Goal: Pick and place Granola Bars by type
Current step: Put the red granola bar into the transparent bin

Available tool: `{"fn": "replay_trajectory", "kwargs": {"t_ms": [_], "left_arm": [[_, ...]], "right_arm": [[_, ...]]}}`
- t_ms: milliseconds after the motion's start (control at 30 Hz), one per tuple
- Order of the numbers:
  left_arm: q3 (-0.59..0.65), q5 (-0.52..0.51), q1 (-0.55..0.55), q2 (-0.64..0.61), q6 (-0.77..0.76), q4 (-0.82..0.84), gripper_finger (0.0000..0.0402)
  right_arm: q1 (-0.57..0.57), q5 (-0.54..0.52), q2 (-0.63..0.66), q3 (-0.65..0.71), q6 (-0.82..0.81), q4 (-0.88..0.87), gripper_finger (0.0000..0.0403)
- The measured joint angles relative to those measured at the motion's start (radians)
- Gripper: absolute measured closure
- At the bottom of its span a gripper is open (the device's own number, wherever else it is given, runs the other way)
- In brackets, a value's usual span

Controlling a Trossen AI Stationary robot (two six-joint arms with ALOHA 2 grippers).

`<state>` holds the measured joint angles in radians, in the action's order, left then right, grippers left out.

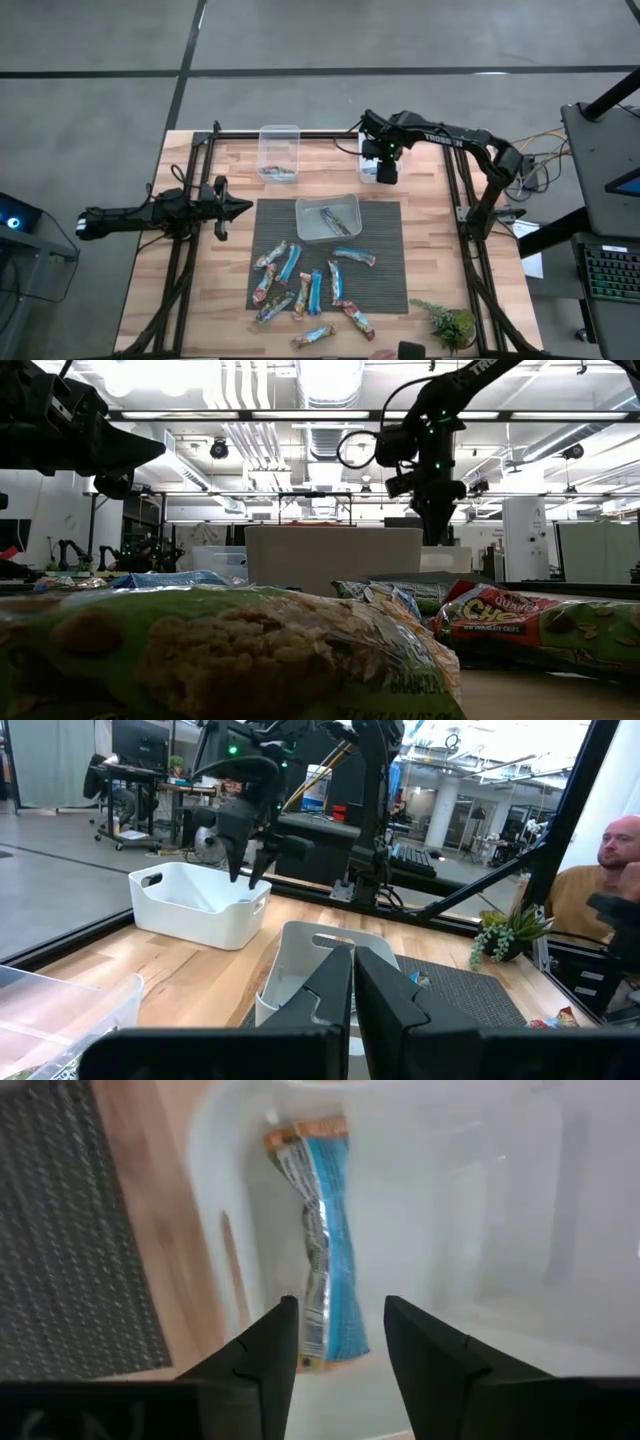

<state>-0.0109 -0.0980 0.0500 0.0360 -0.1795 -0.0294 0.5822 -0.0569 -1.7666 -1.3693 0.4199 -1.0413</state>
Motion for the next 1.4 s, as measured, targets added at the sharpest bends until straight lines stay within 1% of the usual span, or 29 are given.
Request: {"fn": "replay_trajectory", "kwargs": {"t_ms": [167, 367, 433, 567, 667, 967, 1400], "left_arm": [[0.0, 0.0, 0.0, 0.0, 0.0, 0.0, 0.0401], [0.0, 0.0, 0.0, 0.0, 0.0, 0.0, 0.0401], [0.0, 0.0, 0.0, 0.0, 0.0, 0.0, 0.0401], [0.0, 0.0, 0.0, 0.0, 0.0, 0.0, 0.0401], [0.0, 0.0, 0.0, 0.0, 0.0, 0.0, 0.0401], [0.0, 0.0, 0.0, 0.0, 0.0, 0.0, 0.0401], [0.0, 0.0, 0.0, 0.0, 0.0, 0.0, 0.0401]], "right_arm": [[-0.049, 0.013, 0.047, 0.0, -0.073, -0.003, 0.0275], [-0.136, 0.029, 0.137, 0.0, -0.188, -0.003, 0.029], [-0.167, 0.073, 0.164, 0.0, -0.236, -0.002, 0.0293], [-0.232, 0.206, 0.203, -0.001, -0.343, 0.001, 0.0293], [-0.286, 0.268, 0.213, -0.001, -0.433, 0.008, 0.0289], [-0.448, 0.275, 0.215, -0.001, -0.58, 0.034, 0.0285], [-0.6, 0.267, 0.193, -0.001, -0.771, 0.163, 0.0284]]}}
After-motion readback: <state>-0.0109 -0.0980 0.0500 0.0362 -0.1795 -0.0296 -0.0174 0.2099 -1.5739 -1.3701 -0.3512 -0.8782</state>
